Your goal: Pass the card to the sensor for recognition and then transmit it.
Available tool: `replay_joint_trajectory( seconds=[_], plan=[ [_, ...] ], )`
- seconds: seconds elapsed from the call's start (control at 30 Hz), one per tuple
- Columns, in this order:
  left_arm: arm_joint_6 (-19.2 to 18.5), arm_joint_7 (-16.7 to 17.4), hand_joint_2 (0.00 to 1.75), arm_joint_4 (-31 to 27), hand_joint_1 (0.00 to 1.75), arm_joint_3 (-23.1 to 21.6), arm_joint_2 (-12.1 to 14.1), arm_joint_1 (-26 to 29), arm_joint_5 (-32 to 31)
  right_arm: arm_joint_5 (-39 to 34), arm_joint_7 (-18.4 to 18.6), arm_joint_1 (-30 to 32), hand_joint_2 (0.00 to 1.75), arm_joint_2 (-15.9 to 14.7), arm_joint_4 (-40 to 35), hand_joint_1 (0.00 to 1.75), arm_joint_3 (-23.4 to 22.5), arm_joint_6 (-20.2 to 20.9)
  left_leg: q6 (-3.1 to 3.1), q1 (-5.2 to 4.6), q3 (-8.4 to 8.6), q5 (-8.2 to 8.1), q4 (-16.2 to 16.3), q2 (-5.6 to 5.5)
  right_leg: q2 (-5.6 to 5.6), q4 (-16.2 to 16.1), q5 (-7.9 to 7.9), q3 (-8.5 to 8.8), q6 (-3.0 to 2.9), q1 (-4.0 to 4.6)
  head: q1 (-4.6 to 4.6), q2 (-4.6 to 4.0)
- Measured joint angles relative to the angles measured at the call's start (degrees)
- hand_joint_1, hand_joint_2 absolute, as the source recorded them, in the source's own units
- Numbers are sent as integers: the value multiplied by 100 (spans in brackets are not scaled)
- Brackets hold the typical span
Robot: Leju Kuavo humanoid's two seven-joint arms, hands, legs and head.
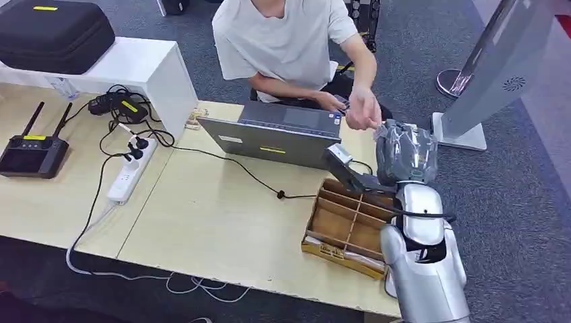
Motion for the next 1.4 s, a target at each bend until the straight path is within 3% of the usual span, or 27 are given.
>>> replay_joint_trajectory(
  seconds=[0.2, 0.47, 0.7, 0.8, 1.03, 1.4],
  plan=[
    [466, -153, 175, -74, 0, -13, 35, 137, -24, -293, -257, 591, 175, -113, -591, 175, -277, -358, 1, -2, -3, -2, 0, -4, -2, -4, -2, -2, 0, 0, -2, 0],
    [501, -509, 175, -406, 0, -22, 374, 601, -6, -799, -522, 1646, 175, -666, -1671, 175, -1129, -1011, 7, -3, -4, -15, 0, -3, -1, -12, -4, -4, 3, 0, 0, 0],
    [501, -420, 175, -723, 0, 310, 677, 1219, -350, -1156, -885, 2330, 175, -909, -1897, 175, -2089, -1372, 9, -2, -3, -19, 0, -1, -1, -12, -7, -2, 6, 0, -2, 0],
    [501, -402, 175, -811, 0, 435, 752, 1369, -426, -1167, -964, 2563, 175, -929, -1893, 175, -2297, -1431, 8, 0, -3, -19, 0, 0, -1, -12, -8, -1, 6, 0, -2, 0],
    [501, -365, 175, -997, 0, 695, 828, 1623, -575, -1040, -1224, 3060, 175, -927, -1663, 175, -2476, -1595, 8, 0, -5, -19, -1, -1, -2, -12, -10, 0, 6, 3, 0, 0],
    [501, -361, 175, -1080, 0, 826, 874, 1725, -582, -1006, -1239, 3234, 175, -920, -1403, 175, -2492, -1646, 9, -3, -3, -19, -1, 1, -2, -12, -9, 1, 6, 1, -2, 0]
  ],
)
